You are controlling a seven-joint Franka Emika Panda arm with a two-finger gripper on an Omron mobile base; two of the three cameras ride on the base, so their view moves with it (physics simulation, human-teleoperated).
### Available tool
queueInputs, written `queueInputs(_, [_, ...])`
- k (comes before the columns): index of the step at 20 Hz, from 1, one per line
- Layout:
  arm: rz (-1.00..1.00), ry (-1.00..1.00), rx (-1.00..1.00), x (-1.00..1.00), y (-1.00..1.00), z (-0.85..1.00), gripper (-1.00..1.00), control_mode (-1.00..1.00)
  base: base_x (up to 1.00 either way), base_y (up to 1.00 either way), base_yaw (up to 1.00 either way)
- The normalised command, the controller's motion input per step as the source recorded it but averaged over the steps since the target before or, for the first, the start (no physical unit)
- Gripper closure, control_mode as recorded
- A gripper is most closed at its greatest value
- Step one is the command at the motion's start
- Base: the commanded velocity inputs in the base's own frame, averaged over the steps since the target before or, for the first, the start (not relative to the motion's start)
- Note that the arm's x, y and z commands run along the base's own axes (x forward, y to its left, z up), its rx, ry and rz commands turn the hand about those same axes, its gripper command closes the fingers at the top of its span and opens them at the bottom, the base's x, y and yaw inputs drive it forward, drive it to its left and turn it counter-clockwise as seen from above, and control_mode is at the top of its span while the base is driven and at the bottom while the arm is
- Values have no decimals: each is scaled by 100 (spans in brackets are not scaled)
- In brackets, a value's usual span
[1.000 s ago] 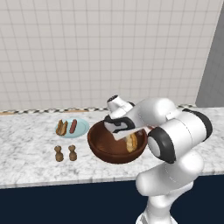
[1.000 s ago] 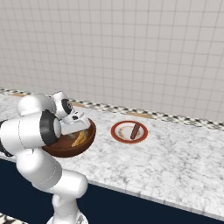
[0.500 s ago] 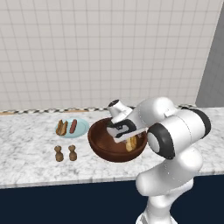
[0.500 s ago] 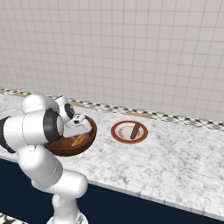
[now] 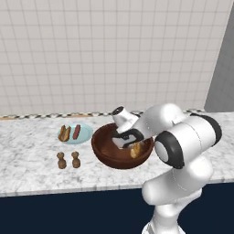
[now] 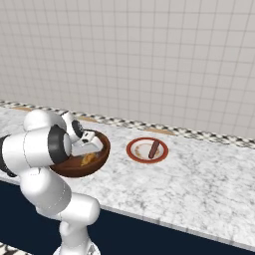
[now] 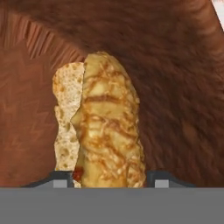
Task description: Place one bun and one sausage from the bowl on each plate.
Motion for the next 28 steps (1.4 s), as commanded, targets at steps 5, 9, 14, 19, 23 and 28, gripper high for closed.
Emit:
queueInputs(5, [0,-9,0,0,2,10,100,-100,0,0,0])
queueInputs(9, [-2,4,0,0,2,79,100,-100,0,0,0])
queueInputs(14, [-9,2,5,2,-21,96,100,-100,0,0,0])
queueInputs(19, [-2,0,16,14,-75,72,100,-100,0,0,0])
queueInputs(23, [0,0,28,16,-100,34,100,-100,0,0,0])
queueInputs(28, [4,-2,36,37,-100,-10,100,-100,0,0,0])
